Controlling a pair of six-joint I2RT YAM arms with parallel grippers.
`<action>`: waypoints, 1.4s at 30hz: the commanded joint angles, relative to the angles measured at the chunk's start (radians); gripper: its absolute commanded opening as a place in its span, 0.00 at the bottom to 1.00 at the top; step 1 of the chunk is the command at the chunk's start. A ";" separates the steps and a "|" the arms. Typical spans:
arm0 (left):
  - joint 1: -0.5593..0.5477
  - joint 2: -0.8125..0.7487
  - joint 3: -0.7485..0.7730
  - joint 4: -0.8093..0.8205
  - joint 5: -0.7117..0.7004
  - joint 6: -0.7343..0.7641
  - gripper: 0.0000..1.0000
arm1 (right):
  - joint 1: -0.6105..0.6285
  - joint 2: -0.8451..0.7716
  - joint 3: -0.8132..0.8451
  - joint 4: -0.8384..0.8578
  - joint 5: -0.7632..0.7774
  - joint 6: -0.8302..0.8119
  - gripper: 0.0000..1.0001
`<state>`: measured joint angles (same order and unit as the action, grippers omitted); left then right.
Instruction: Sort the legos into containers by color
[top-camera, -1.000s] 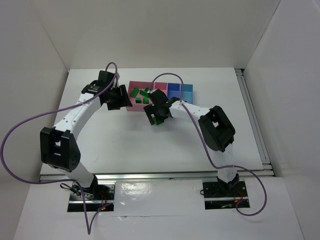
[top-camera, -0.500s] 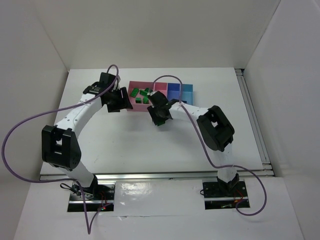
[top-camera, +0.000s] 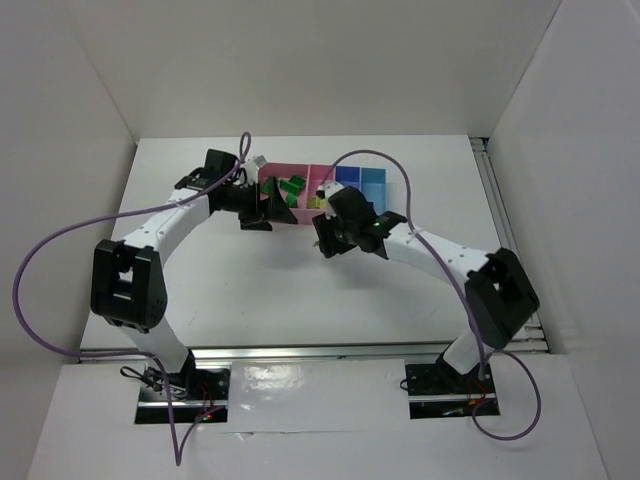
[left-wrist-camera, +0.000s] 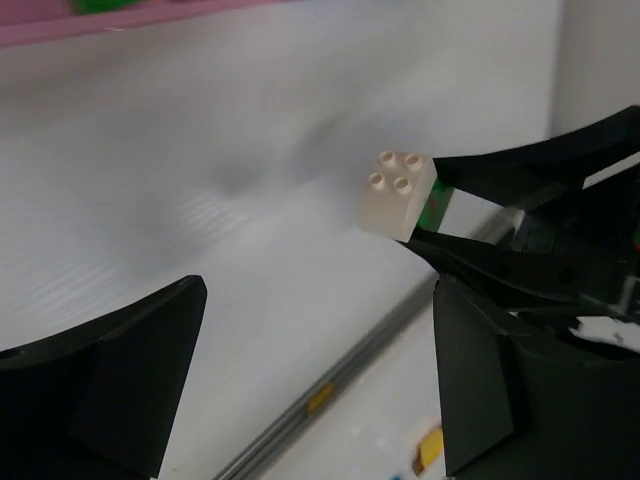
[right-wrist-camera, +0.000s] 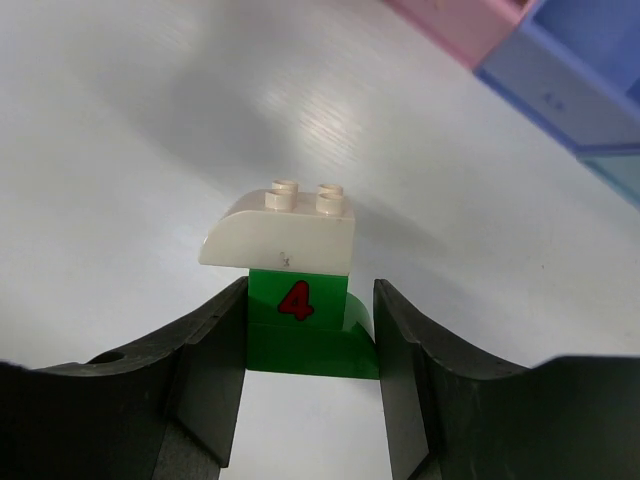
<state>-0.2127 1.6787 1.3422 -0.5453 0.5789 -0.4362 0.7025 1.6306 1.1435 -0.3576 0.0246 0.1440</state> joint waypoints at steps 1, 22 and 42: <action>-0.002 0.046 -0.066 0.162 0.370 -0.024 0.95 | 0.006 -0.123 -0.019 0.092 -0.043 0.046 0.35; -0.099 0.115 -0.101 0.421 0.423 -0.229 0.74 | 0.035 -0.133 0.022 0.046 -0.083 0.057 0.33; -0.025 0.115 -0.049 0.393 0.371 -0.242 0.00 | 0.045 -0.133 0.002 0.005 -0.052 0.057 0.28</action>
<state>-0.2825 1.7969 1.2392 -0.1791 0.9752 -0.6853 0.7330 1.4986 1.1385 -0.3229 -0.0387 0.1993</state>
